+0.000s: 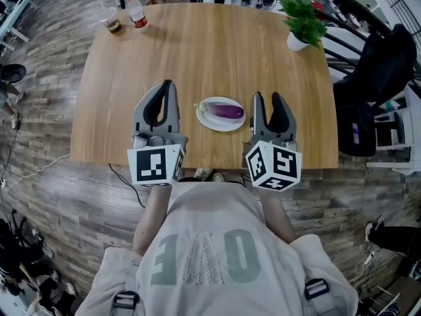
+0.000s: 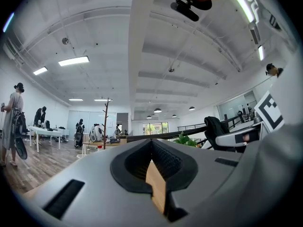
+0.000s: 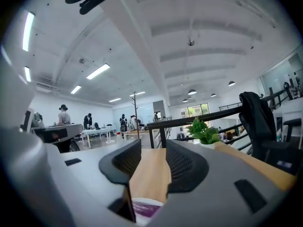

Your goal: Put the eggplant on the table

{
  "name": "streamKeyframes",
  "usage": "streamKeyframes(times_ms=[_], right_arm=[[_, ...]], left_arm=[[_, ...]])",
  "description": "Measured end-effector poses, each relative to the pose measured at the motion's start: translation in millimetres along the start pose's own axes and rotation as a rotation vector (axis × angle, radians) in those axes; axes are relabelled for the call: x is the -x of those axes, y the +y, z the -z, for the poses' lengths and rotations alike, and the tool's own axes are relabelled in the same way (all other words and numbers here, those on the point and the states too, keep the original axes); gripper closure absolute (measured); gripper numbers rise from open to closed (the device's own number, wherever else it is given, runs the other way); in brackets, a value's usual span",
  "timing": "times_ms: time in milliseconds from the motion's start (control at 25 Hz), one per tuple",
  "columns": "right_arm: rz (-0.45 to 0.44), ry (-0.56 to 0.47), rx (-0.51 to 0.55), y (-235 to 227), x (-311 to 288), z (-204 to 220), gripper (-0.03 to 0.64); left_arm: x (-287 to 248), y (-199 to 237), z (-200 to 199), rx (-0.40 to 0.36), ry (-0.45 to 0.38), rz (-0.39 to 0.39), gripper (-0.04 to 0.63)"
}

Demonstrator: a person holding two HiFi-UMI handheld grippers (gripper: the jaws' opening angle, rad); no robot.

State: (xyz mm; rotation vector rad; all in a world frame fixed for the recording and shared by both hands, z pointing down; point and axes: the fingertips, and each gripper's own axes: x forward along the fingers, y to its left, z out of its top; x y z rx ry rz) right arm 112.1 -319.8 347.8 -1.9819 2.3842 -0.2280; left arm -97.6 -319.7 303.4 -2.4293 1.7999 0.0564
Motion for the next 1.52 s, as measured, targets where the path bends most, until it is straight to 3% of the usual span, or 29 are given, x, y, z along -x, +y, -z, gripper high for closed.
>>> streamKeyframes(times_ms=[160, 240, 440, 1520], right_arm=[[-0.055, 0.009, 0.086, 19, 1, 2, 0.579], [-0.087, 0.012, 0.15, 29, 3, 5, 0.595], [-0.123, 0.009, 0.231, 43, 10, 5, 0.598], [-0.082, -0.002, 0.237, 37, 12, -4, 0.598]], left_arm=[[-1, 0, 0, 0.006, -0.008, 0.005, 0.589], [-1, -2, 2, 0.004, -0.007, 0.011, 0.589], [1, -8, 1, 0.004, -0.005, 0.029, 0.589], [-6, -28, -3, -0.004, -0.017, 0.075, 0.589]])
